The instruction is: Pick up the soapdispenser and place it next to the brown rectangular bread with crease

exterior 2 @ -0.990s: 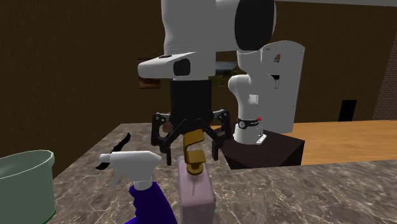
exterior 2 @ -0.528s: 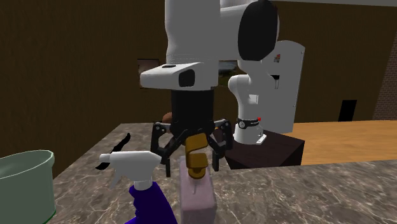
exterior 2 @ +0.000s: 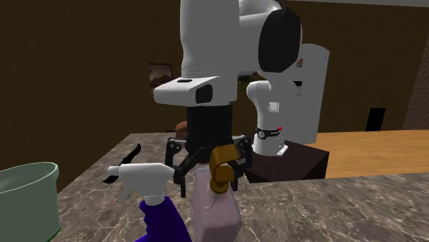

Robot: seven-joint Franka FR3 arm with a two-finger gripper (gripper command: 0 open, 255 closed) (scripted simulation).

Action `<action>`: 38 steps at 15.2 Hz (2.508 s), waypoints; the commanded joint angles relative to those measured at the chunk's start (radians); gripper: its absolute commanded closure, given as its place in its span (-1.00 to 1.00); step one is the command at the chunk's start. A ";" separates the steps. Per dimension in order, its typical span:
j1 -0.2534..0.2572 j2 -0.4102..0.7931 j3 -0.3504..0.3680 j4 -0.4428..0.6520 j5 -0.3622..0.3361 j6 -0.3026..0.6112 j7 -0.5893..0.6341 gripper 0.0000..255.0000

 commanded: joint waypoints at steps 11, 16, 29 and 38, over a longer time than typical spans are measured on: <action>0.000 0.001 0.000 -0.006 0.001 -0.018 -0.002 1.00; -0.001 -0.024 0.003 0.025 0.007 -0.074 -0.005 1.00; -0.001 -0.066 0.007 0.138 0.016 -0.228 -0.011 1.00; 0.003 -0.074 0.009 0.248 0.018 -0.346 -0.013 1.00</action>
